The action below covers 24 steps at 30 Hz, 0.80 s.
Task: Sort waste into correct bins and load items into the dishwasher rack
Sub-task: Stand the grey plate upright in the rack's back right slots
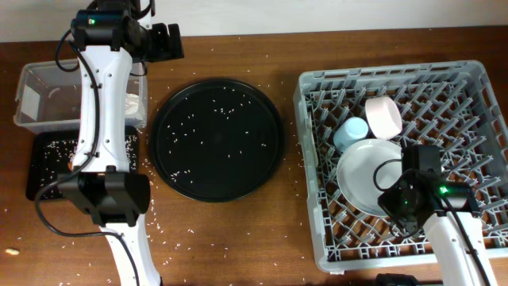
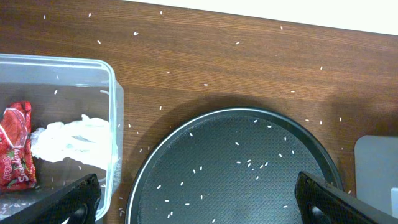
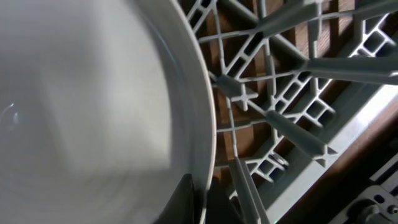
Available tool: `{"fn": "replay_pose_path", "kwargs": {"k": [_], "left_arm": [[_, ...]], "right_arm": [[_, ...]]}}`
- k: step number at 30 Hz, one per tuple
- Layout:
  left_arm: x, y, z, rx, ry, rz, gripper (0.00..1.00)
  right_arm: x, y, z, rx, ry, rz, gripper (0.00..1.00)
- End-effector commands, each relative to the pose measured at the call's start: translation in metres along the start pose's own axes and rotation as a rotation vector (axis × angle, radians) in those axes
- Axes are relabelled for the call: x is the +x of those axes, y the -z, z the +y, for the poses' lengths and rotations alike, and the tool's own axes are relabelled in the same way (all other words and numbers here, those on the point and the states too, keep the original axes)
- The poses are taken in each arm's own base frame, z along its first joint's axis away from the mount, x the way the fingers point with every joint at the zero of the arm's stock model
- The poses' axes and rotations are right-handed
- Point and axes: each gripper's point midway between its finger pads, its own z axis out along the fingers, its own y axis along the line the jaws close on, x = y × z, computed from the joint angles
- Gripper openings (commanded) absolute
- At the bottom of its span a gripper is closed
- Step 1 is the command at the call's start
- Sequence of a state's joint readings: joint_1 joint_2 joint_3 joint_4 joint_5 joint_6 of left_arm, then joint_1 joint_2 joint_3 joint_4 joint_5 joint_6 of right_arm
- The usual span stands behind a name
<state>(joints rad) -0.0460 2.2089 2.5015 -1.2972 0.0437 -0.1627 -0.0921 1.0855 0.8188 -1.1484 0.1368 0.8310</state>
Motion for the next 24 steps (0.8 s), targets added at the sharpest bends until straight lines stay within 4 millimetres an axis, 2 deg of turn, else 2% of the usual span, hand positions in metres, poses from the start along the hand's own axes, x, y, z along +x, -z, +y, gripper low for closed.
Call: {"fn": "replay_pose_path", "kwargs": {"k": [1,2,4,5,7,9,10,11,12,13,14,16,17,19,21,23,24], "left_arm": [[0.000,-0.002,0.005,-0.014,0.013,0.004,0.99],[0.000,-0.002,0.005,-0.014,0.013,0.004,0.99],[0.000,-0.002,0.005,-0.014,0.013,0.004,0.99],[0.000,-0.002,0.005,-0.015,0.013,0.004,0.99],[0.000,-0.002,0.005,-0.014,0.013,0.004,0.99],[0.000,-0.002,0.005,-0.014,0.013,0.004,0.99],[0.000,-0.002,0.005,-0.014,0.013,0.004,0.99],[0.000,-0.002,0.005,-0.014,0.013,0.004,0.99],[0.000,-0.002,0.005,-0.014,0.013,0.004,0.99],[0.000,-0.002,0.005,-0.014,0.013,0.004,0.99],[0.000,-0.002,0.005,-0.014,0.013,0.004,0.99],[0.000,-0.002,0.005,-0.014,0.013,0.004,0.99],[0.000,-0.002,0.005,-0.014,0.013,0.004,0.99],[0.000,-0.002,0.005,-0.014,0.013,0.004,0.99],[0.000,-0.002,0.005,-0.014,0.013,0.004,0.99],[0.000,-0.002,0.005,-0.014,0.013,0.004,0.99],[0.000,-0.002,0.005,-0.014,0.013,0.004,0.99]], "right_arm": [[0.002,-0.006,-0.017,0.082,0.039,-0.008,0.04],[-0.006,-0.004,-0.015,0.080,0.035,-0.045,0.04],[-0.031,0.016,-0.006,0.051,0.041,-0.157,0.04],[-0.052,0.041,0.005,0.004,0.093,-0.245,0.04],[-0.100,0.115,0.026,-0.075,0.209,-0.475,0.04],[-0.122,0.149,0.028,-0.053,0.269,-0.603,0.04],[-0.142,0.173,0.024,0.001,0.301,-0.717,0.04],[-0.153,0.184,0.023,0.041,0.333,-0.782,0.04],[-0.173,0.199,0.023,0.142,0.393,-0.876,0.04],[-0.193,0.203,0.029,0.263,0.480,-0.928,0.04],[-0.205,0.196,0.043,0.324,0.594,-0.926,0.04],[-0.227,0.167,0.069,0.440,0.756,-0.884,0.04],[-0.237,0.147,0.084,0.447,0.768,-0.869,0.04],[-0.251,0.123,0.103,0.476,0.826,-0.858,0.04],[-0.259,0.122,0.105,0.544,0.855,-0.867,0.04],[-0.280,0.137,0.090,0.613,0.796,-0.920,0.04],[-0.286,0.134,0.088,0.605,0.814,-0.919,0.04]]}}
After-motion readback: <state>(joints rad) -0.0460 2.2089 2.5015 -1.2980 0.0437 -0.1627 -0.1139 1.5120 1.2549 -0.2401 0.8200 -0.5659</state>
